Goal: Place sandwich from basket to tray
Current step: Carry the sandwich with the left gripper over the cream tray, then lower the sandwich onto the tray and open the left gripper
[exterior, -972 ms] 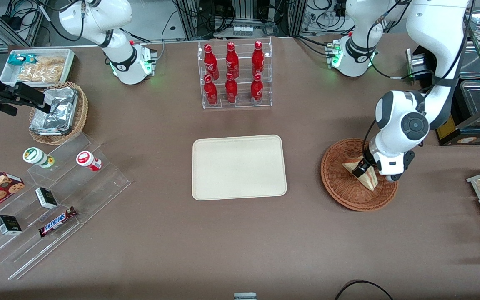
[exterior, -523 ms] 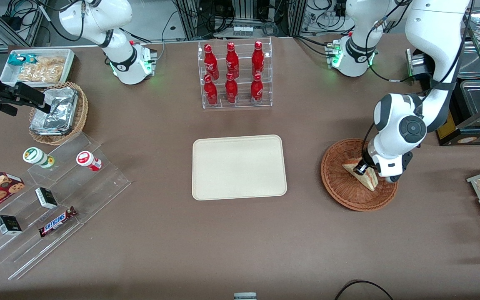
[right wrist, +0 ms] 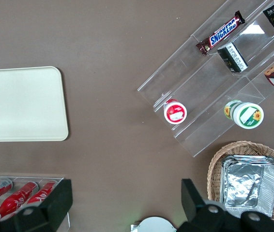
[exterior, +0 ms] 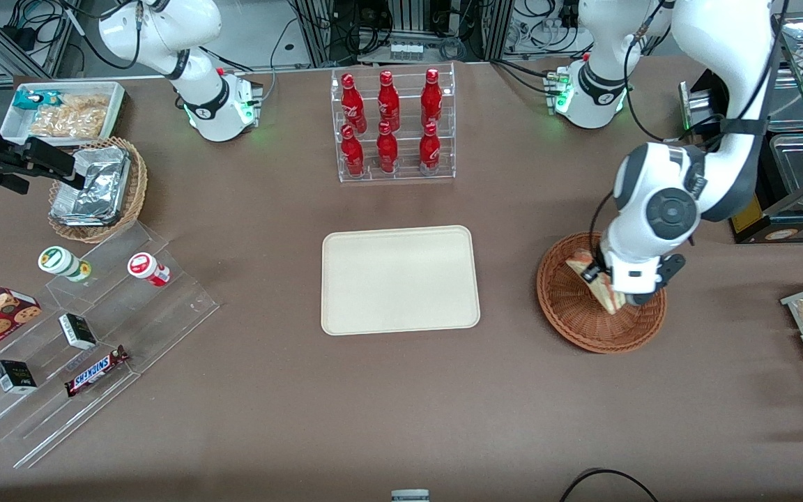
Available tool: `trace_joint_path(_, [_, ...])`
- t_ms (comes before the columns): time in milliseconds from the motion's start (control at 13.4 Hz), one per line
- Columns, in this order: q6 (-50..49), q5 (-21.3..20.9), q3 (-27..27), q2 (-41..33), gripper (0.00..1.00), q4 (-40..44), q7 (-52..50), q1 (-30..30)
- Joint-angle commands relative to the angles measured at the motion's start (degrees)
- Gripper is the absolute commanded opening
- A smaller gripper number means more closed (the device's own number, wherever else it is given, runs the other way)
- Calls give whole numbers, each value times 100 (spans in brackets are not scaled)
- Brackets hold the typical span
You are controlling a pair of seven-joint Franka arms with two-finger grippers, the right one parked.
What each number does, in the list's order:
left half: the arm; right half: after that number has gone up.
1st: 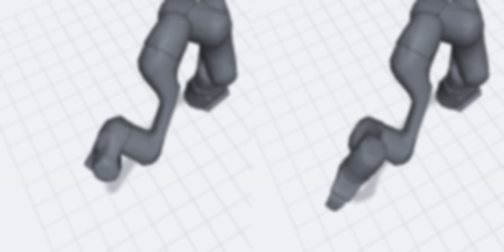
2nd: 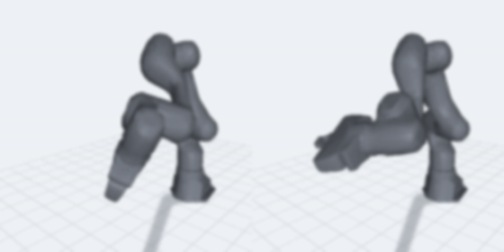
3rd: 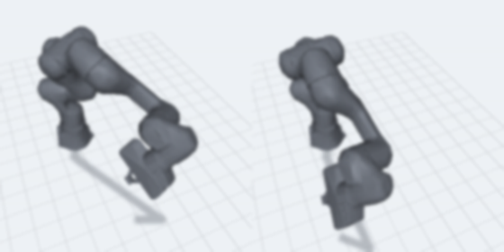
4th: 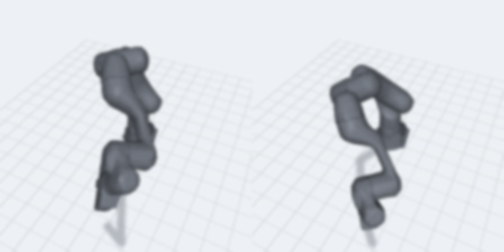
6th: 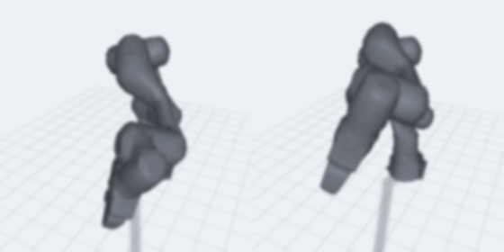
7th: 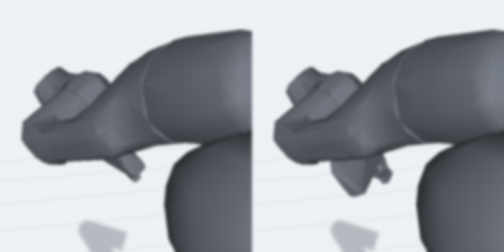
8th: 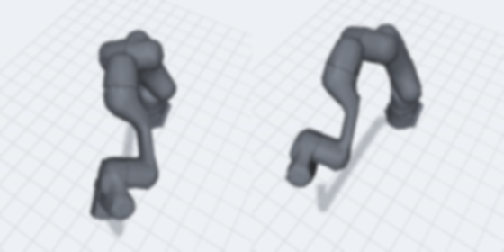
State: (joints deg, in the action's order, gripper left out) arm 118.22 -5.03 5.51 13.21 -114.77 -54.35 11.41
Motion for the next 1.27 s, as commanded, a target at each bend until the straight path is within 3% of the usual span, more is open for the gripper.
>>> trace_joint_path(0, [-492, -103, -23, 410, 9, 753, 302, 711])
trace_joint_path(224, [-449, 265, 82, 691, 8, 1017, 337, 1283])
trace_joint_path(598, [-484, 529, 327, 2183, 8, 2817, 171, 2031])
trace_joint_path(1196, [-361, 407, 293, 3591, 7, 4471, -752, 3016])
